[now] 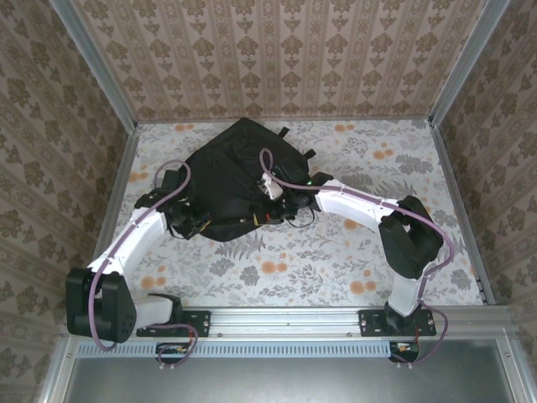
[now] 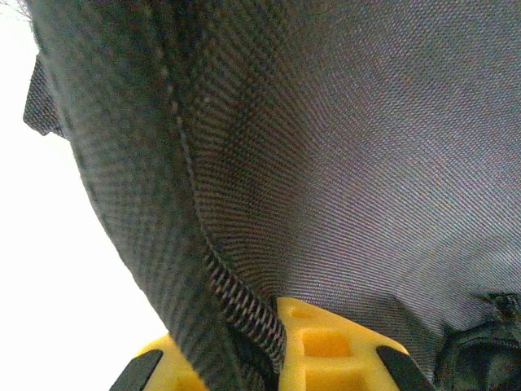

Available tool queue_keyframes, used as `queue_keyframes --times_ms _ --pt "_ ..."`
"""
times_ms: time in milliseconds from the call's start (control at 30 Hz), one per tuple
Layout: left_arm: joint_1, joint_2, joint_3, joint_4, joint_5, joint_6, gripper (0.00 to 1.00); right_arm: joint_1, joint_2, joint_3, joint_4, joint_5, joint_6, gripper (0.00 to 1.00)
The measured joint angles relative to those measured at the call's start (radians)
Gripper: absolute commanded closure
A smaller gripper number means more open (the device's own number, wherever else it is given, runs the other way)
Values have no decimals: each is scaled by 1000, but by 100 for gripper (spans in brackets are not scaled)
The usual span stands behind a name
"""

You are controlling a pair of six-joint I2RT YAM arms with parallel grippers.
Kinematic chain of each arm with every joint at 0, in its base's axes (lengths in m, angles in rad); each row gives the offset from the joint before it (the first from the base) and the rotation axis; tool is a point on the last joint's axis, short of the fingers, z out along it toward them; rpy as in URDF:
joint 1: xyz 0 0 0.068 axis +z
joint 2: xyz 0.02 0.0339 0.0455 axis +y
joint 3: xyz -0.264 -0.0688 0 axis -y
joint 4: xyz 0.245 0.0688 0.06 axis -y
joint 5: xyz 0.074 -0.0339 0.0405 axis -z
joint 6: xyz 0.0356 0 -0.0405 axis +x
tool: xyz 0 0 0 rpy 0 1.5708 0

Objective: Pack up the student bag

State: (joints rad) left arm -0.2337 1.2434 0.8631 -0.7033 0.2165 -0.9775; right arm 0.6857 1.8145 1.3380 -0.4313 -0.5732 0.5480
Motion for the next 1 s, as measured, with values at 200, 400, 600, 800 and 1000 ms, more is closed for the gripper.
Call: queue_keyframes --times_ms 200,400,600,800,1000 --pt "0 -7 0 0 0 6 100 -13 -11 0 -17 5 -5 100" --pt "0 -7 0 0 0 7 100 -22 -25 -6 -22 10 -18 100" --pt "0 -7 -2 1 3 13 100 -53 -40 -18 -16 -2 6 100" --pt "-2 -7 -6 2 1 14 100 -60 -34 13 0 -62 111 100" --pt "-14 -11 -6 2 -5 14 100 -53 -23 74 -19 -66 167 100"
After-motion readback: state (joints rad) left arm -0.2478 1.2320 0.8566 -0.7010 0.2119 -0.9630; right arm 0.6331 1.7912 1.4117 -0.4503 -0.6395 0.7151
